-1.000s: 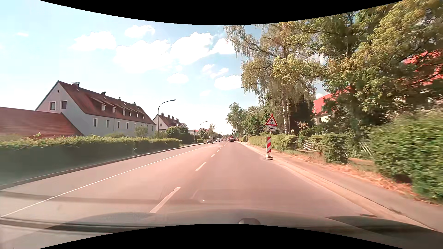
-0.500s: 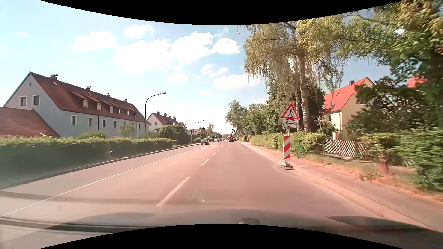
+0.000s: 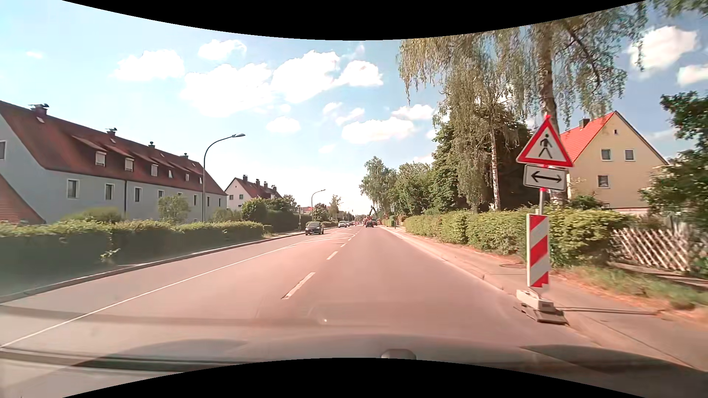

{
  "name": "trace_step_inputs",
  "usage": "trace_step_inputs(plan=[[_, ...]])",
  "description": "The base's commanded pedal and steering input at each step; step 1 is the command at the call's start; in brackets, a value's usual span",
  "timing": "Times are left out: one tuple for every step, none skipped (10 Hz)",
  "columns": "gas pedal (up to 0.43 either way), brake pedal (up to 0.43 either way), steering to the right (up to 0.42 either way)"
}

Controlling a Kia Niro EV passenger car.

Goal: Follow the waypoints while adhering to traffic rules and regulations

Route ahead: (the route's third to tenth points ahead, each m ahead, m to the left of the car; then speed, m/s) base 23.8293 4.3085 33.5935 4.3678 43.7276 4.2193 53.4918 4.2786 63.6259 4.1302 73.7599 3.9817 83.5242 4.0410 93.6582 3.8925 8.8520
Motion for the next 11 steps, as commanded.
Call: trace_step_inputs(plan=[[0.067,0.000,-0.001],[0.067,0.000,-0.001],[0.067,0.000,-0.001],[0.067,0.000,-0.001],[0.067,0.000,-0.001],[0.067,0.000,-0.001],[0.059,0.000,-0.001],[0.059,0.000,-0.001],[0.059,0.000,-0.001],[0.059,0.000,-0.001],[0.059,0.000,-0.001]])
